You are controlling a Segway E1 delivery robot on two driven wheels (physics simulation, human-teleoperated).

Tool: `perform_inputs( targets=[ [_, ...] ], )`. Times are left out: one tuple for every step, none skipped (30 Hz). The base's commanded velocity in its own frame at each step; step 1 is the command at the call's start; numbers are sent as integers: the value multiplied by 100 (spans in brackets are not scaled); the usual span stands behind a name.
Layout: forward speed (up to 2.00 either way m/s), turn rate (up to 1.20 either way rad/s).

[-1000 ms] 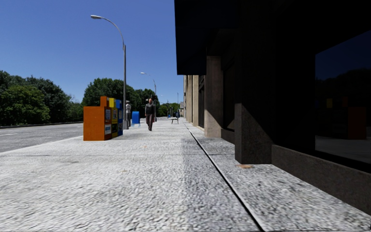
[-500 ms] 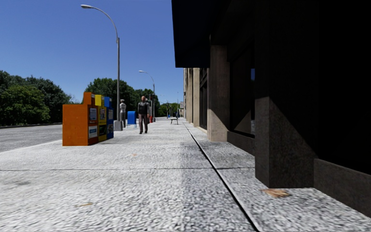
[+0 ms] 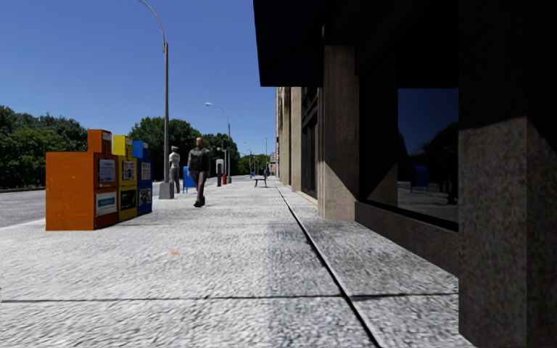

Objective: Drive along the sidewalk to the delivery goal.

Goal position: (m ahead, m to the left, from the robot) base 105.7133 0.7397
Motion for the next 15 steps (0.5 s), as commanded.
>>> perform_inputs(
  targets=[
    [200,0],
    [200,0],
    [200,0],
    [200,0],
    [200,0],
    [200,0],
    [200,0],
    [200,0],
    [200,0],
    [200,0],
    [200,0],
    [200,0],
    [200,0],
    [200,2],
    [200,2]
  ],
)
